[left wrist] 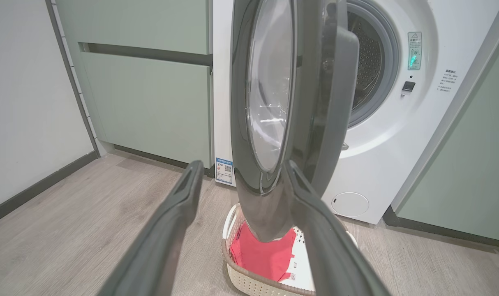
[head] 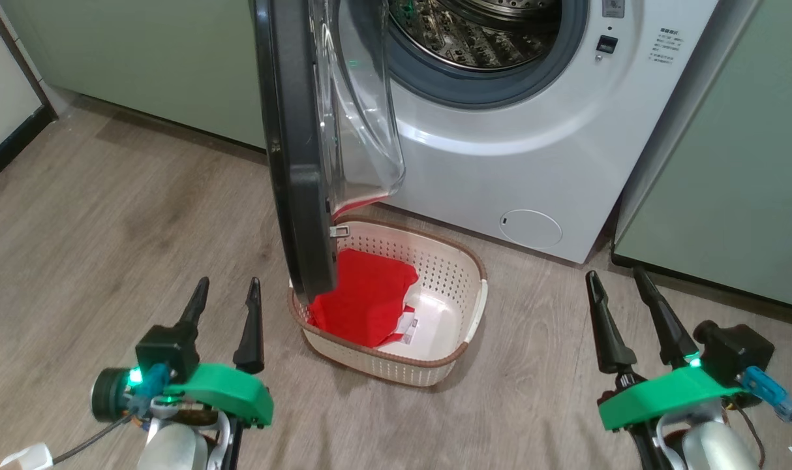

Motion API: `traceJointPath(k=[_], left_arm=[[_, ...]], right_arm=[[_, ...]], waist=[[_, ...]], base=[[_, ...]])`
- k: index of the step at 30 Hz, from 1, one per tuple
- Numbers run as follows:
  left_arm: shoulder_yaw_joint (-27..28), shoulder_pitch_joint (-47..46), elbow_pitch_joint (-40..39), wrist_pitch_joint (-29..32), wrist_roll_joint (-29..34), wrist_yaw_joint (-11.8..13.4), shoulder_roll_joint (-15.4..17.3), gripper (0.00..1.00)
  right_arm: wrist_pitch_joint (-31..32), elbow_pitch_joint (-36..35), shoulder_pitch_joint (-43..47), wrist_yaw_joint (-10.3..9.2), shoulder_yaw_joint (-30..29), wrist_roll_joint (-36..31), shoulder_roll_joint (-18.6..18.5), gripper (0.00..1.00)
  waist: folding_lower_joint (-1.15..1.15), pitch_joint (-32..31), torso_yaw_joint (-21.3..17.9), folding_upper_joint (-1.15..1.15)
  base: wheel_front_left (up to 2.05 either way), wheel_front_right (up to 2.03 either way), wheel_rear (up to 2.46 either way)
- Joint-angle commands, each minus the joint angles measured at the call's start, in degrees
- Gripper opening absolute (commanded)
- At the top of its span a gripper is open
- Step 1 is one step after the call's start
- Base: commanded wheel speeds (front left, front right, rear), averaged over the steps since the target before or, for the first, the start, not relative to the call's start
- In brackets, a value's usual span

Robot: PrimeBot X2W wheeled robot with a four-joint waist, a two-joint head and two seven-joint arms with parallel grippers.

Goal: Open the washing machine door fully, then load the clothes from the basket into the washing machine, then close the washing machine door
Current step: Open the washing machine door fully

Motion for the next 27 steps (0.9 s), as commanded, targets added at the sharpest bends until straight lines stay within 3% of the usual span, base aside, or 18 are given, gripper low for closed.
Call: traceJointPath(k=[1, 2, 3, 4, 5, 15, 27], left_arm=[[1.51, -1.81, -1.89, -0.31, -0.42, 0.0, 0.56, 1.0], [1.52, -1.8, -1.92, -0.31, -0.43, 0.0, 0.56, 1.0], [1.51, -1.77, -1.92, -0.31, -0.51, -0.07, 0.56, 0.66], [1.53, -1.76, -1.98, -0.31, -0.56, -0.12, 0.56, 0.04], [1.6, -1.76, -2.2, -0.31, -0.57, -0.11, 0.56, 0.0], [3.45, -1.72, -8.3, -0.31, -0.73, 1.28, 0.56, 0.0], [7.32, -11.84, -26.38, -0.31, -1.22, 3.99, 0.56, 0.0]], right_arm=[[-0.53, -1.8, -1.94, 0.01, 1.05, 0.49, -0.09, 1.0], [-0.53, -1.73, -1.91, 0.01, 1.0, 0.47, -0.09, 1.0], [-0.53, -1.66, -1.86, 0.01, 0.95, 0.43, -0.09, 1.0], [-0.53, -1.57, -1.83, 0.01, 0.93, 0.38, -0.09, 1.0], [-0.53, -1.48, -1.81, 0.01, 0.95, 0.32, -0.08, 1.0], [-0.53, -1.53, -2.12, 0.01, 0.98, 0.25, -0.08, 1.0], [-0.53, -1.33, -2.69, 0.01, 1.84, -0.12, -0.08, 1.0]], waist=[[0.0, -0.02, -0.02, 0.0], [0.0, -0.05, 0.0, 0.0], [0.0, -0.08, 0.01, 0.0], [0.0, -0.11, 0.02, 0.0], [0.0, -0.14, 0.03, 0.0], [0.0, -0.09, -0.26, 0.0], [0.0, 0.97, -1.9, 0.0]], base=[[0.0, 0.0, 0.0], [0.0, 0.0, 0.0], [0.0, 0.0, 0.0], [0.0, 0.0, 0.0], [0.0, 0.0, 0.0], [0.0, 0.0, 0.0], [0.0, 0.0, 0.0]])
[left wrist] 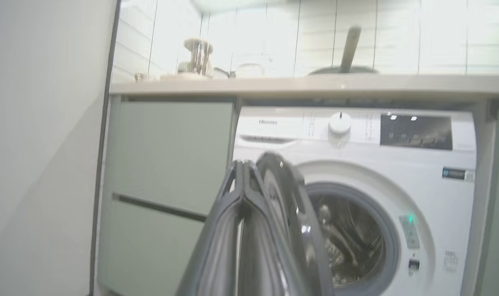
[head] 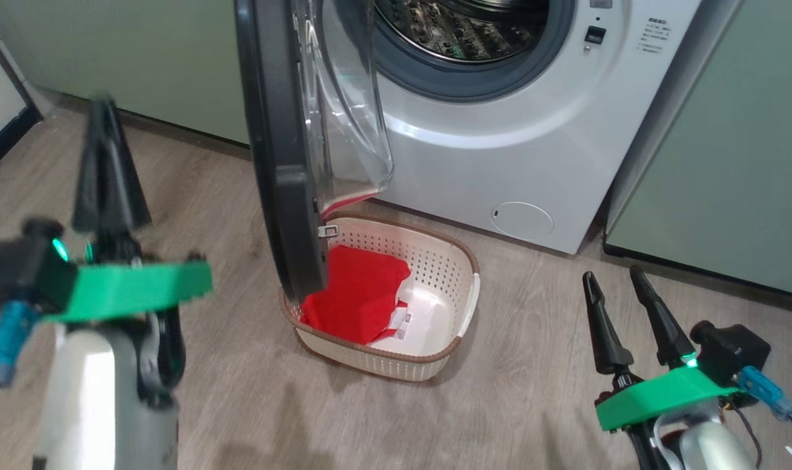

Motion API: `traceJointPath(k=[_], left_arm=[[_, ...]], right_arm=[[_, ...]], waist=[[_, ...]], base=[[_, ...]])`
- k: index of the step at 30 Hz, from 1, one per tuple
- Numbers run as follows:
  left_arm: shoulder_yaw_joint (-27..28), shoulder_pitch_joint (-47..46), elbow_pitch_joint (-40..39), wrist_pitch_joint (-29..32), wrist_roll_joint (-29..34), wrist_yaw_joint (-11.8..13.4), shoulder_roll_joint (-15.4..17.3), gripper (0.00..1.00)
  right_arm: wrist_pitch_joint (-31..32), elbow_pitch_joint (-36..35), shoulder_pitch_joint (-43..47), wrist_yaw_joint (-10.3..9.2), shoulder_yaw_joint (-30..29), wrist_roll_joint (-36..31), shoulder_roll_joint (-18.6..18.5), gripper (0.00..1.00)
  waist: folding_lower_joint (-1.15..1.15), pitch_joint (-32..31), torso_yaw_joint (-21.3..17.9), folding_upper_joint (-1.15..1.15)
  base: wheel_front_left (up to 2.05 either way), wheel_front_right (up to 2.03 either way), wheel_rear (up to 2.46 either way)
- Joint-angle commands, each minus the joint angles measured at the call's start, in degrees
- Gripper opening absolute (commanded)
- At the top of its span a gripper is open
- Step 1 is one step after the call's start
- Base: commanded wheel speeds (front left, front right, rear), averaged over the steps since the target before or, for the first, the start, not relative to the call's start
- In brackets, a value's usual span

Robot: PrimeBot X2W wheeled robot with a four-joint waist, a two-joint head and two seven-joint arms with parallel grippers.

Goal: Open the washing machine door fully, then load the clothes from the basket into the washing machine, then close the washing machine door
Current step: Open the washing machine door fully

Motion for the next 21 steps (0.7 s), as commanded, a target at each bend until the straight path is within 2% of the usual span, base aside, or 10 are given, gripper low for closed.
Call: traceJointPath(k=[1, 7, 15, 21], left_arm=[[0.71, -4.66, -3.22, -0.28, 0.13, 0.28, 0.58, 0.0], [-4.34, -8.38, -0.61, -0.28, -0.31, -0.83, 0.58, 0.0], [-13.37, -7.05, 13.19, -0.28, 0.18, -2.74, 0.58, 0.0], [-16.17, -6.49, 20.19, -0.28, -1.36, -3.63, 0.58, 0.0]], right_arm=[[-0.53, -1.64, -2.7, 0.0, 1.72, -0.15, -0.12, 1.0], [-0.53, -1.6, -3.36, 0.0, 2.63, -0.07, -0.12, 1.0], [-0.53, -1.34, -3.45, 0.0, 3.05, -0.23, -0.12, 1.0], [-0.53, -1.42, -3.43, 0.0, 3.3, -0.5, -0.12, 1.0]], waist=[[0.0, 0.33, -0.45, 0.0], [0.0, 0.86, -2.0, 0.0], [0.0, 1.2, -4.29, 0.0], [0.0, 1.65, -5.32, 0.0]], base=[[0.0, 0.0, 0.0], [0.0, 0.0, 0.0], [0.0, 0.0, 0.0], [0.0, 0.0, 0.0]])
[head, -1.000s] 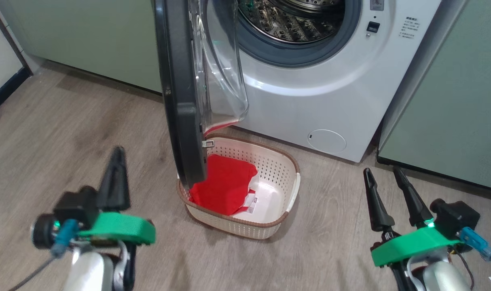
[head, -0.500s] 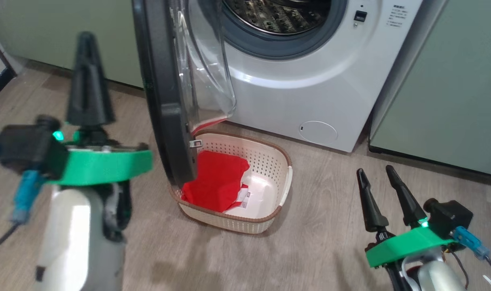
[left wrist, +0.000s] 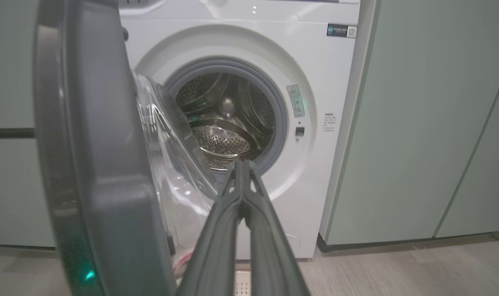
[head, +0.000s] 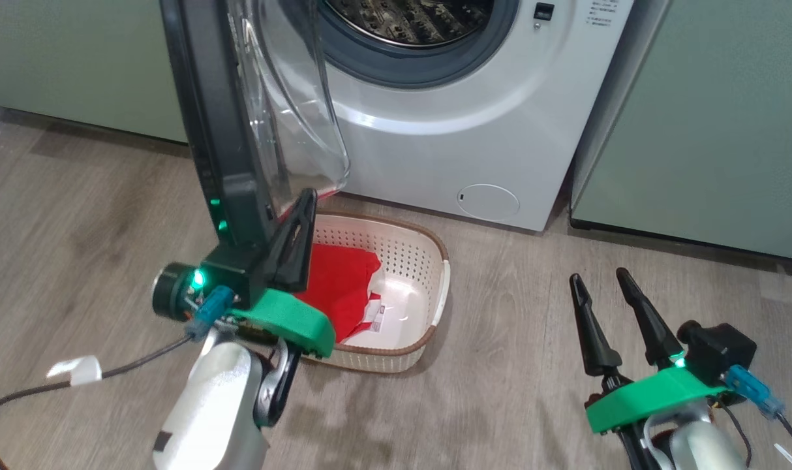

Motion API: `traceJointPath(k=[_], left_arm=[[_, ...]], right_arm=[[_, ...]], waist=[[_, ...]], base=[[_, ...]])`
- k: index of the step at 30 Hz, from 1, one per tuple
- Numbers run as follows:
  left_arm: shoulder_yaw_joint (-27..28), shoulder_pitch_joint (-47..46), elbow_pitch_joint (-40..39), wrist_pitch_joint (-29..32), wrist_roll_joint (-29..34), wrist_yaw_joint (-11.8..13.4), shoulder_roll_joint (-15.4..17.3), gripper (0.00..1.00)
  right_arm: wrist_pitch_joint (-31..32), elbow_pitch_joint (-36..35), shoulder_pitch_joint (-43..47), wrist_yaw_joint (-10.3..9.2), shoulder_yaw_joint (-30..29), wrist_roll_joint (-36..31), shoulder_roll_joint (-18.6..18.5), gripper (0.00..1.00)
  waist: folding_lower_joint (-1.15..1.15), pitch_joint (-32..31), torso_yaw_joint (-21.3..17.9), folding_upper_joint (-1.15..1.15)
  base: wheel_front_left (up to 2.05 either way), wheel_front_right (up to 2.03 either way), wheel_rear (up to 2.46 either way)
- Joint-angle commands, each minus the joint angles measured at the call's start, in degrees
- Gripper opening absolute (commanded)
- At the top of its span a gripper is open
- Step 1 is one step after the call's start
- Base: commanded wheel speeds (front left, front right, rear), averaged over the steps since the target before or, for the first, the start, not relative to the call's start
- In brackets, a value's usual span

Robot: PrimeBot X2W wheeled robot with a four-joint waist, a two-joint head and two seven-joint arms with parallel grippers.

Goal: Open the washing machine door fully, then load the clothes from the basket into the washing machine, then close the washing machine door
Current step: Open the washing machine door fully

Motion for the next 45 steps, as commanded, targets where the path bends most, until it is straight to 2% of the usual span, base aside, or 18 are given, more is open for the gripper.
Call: traceJointPath(k=[1, 6, 15, 27, 36, 45], left_arm=[[1.61, -1.82, -0.9, -0.28, -0.38, 0.03, 0.67, 0.0], [2.27, -2.31, 4.58, -0.28, -1.77, 0.35, 0.67, 0.0], [5.89, -3.63, 9.51, -0.28, -3.33, -0.26, 0.67, 0.0], [11.11, -5.35, 11.13, -0.28, -3.02, -0.49, 0.67, 0.0], [18.74, -7.68, 12.18, -0.28, -3.24, -2.12, 0.67, 0.0], [28.95, -11.36, 13.64, -0.28, -2.56, -4.08, 1.06, 0.0]], right_arm=[[-0.53, -1.73, -3.12, 0.01, 1.62, -0.48, -0.12, 1.0], [-0.53, -1.82, -3.31, 0.01, 1.82, -0.81, -0.12, 1.0], [-0.53, -1.81, -4.13, 0.01, 1.77, -1.84, -0.12, 1.0], [-0.53, -1.36, -5.44, 0.01, 2.33, -2.87, -0.11, 1.0], [-0.53, -0.81, -6.88, 0.01, 3.19, -4.31, -0.11, 1.0], [-0.54, -0.37, -9.25, 0.01, 3.84, -6.03, -0.11, 1.0]], waist=[[0.0, 0.18, -0.27, 0.0], [0.0, 0.94, -0.88, 0.0], [0.0, 2.75, -0.36, 0.0], [0.0, 4.9, 2.99, 0.0], [0.0, 7.89, 5.92, 0.0], [0.0, 12.05, 6.73, 0.0]], base=[[0.0, 0.0, 0.0], [0.0, 0.0, 0.0], [0.0, 0.0, 0.0], [0.0, 0.0, 0.0], [0.0, 0.0, 0.0], [0.0, 0.0, 0.0]])
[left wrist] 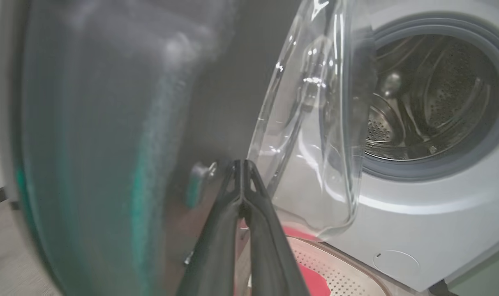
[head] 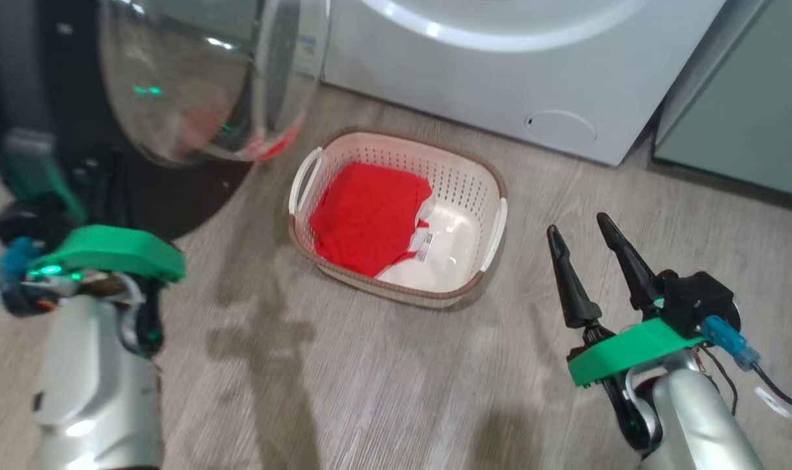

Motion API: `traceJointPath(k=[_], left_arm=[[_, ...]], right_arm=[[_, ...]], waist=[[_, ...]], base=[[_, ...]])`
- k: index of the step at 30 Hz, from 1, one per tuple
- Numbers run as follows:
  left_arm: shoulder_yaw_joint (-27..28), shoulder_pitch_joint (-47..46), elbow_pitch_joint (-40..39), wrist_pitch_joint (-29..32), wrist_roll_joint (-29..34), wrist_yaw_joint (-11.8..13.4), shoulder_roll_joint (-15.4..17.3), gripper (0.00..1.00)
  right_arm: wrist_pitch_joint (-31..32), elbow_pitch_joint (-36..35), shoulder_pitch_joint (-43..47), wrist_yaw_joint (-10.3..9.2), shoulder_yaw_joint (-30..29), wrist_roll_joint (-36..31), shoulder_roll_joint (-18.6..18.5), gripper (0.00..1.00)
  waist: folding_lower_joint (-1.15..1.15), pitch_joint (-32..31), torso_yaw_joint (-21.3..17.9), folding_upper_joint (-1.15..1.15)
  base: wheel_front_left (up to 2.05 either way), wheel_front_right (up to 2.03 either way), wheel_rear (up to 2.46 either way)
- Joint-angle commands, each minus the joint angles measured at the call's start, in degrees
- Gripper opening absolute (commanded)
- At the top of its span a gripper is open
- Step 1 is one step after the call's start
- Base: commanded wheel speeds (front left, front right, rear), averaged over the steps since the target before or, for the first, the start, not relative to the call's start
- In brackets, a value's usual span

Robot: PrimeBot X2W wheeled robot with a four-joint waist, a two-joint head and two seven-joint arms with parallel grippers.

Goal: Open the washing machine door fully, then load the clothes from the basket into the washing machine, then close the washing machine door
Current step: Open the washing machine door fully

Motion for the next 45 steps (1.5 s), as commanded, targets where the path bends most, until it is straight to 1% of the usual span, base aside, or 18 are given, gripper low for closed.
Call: traceJointPath(k=[1, 6, 10, 11, 20, 25, 30, 33, 39, 40, 45], left_arm=[[2.3, -2.32, -1.53, -0.29, 0.24, -0.11, 1.78, 0.0], [8.84, -4.94, -0.93, -0.29, 0.3, -1.36, 3.0, 0.0], [13.62, -7.28, -0.08, -0.29, 0.67, -2.22, 4.5, 0.0], [15.58, -8.43, 0.27, -0.29, 1.08, -2.59, 5.16, 0.0], [21.67, -13.72, 2.74, -0.29, 3.1, -3.94, 8.42, 0.0], [23.73, -15.38, 3.18, -0.29, 3.95, -4.5, 8.44, 0.0], [23.88, -15.21, 2.66, -0.29, 5.33, -4.99, 7.06, 0.0], [23.08, -14.35, 2.06, -0.29, 6.26, -5.18, 5.94, 0.0], [19.03, -11.17, 0.4, -0.29, 8.15, -5.36, 4.5, 0.0], [19.03, -11.17, 0.4, -0.29, 8.15, -5.36, 4.5, 0.0], [13.44, -6.32, -1.38, -0.29, 8.49, -5.39, 3.43, 0.0]], right_arm=[[-0.54, -1.44, -1.64, 0.0, 1.68, -0.45, -0.08, 1.0], [-0.54, -1.37, -3.04, 0.0, 2.61, -0.8, -0.08, 1.0], [-0.54, -1.35, -4.1, 0.0, 2.58, -1.62, -0.08, 1.0], [-0.54, -1.26, -4.48, 0.0, 2.61, -2.01, -0.08, 1.0], [-0.54, -1.22, -5.92, 0.0, 2.32, -3.34, -0.08, 1.0], [-0.54, -1.04, -6.15, 0.0, 1.95, -3.49, -0.08, 1.0], [-0.54, -0.74, -6.34, 0.0, 1.68, -3.15, -0.08, 1.0], [-0.54, -0.69, -6.39, 0.0, 1.69, -2.63, -0.08, 1.0], [-0.54, -0.97, -5.63, 0.0, 1.49, -1.24, -0.08, 1.0], [-0.54, -0.97, -5.63, 0.0, 1.49, -1.24, -0.08, 1.0], [-0.54, -1.2, -3.85, 0.0, 0.97, 0.45, -0.08, 1.0]], waist=[[0.0, 1.0, 0.08, 0.0], [0.0, 4.15, -0.18, 0.0], [0.0, 6.25, -0.43, 0.0], [0.0, 7.12, -0.52, 0.0], [0.0, 10.03, -0.95, 0.0], [0.0, 10.55, -1.03, 0.0], [0.0, 9.73, -1.03, 0.0], [0.0, 8.62, -1.24, 0.0], [0.0, 4.91, -2.13, 0.0], [0.0, 4.91, -2.13, 0.0], [0.0, -0.2, -3.71, 0.0]], base=[[0.0, 0.0, 0.0], [0.0, 0.0, 0.0], [0.0, 0.0, 0.0], [0.0, 0.0, 0.0], [0.0, 0.0, 0.0], [0.0, 0.0, 0.0], [0.0, 0.0, 0.0], [0.0, 0.0, 0.0], [0.0, 0.0, 0.0], [0.0, 0.0, 0.0], [0.0, 0.0, 0.0]])
